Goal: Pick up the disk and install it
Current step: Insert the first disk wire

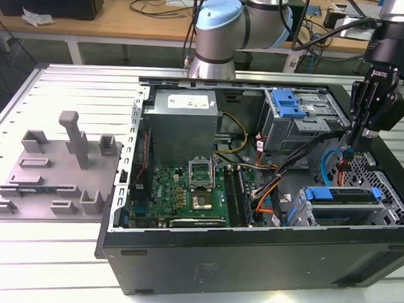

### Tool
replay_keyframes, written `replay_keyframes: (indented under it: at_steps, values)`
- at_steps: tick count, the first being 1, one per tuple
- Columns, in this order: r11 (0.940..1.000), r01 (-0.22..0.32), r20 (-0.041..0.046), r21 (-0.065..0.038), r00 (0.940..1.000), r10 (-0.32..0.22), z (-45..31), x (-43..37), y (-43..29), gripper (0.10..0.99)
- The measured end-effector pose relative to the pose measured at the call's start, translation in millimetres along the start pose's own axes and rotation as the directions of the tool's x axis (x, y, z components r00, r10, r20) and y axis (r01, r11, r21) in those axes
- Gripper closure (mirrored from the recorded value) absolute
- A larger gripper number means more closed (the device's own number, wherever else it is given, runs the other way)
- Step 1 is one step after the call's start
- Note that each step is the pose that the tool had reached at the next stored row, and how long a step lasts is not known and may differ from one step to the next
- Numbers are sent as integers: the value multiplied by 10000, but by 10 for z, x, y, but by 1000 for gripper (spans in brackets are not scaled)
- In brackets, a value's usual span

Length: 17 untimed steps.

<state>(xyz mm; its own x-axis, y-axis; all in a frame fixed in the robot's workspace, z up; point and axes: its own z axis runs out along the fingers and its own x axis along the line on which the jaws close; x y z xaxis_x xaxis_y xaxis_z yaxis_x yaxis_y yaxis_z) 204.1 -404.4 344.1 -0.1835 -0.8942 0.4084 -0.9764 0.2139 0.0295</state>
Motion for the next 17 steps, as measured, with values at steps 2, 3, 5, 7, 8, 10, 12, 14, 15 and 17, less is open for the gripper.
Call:
replay_keyframes:
  at_steps: [2, 3, 5, 7, 8, 10, 12, 14, 15, 17]
  values:
    - [10000, -3, -2, -2, 10000, 3, 12, 26, -5, 792]
    - [10000, -3, -3, -2, 10000, 3, 17, 38, -8, 792]
    - [10000, -2, -2, -1, 10000, 2, 30, 62, -14, 792]
    - [10000, -2, -2, 0, 10000, 2, 35, 67, -16, 792]
    - [10000, -10, -4, -3, 10000, 10, 37, 67, -15, 792]
    - [10000, -30, -1, -14, 10000, 30, 43, 65, -13, 792]
    - [10000, -77, -1, -34, 10000, 77, 48, 62, -11, 792]
    - [9999, -127, 1, -57, 9999, 127, 51, 56, -10, 792]
    - [9998, -160, 2, -71, 9999, 160, 53, 52, -10, 792]
    - [9997, -213, 4, -96, 9998, 213, 60, 48, -10, 792]
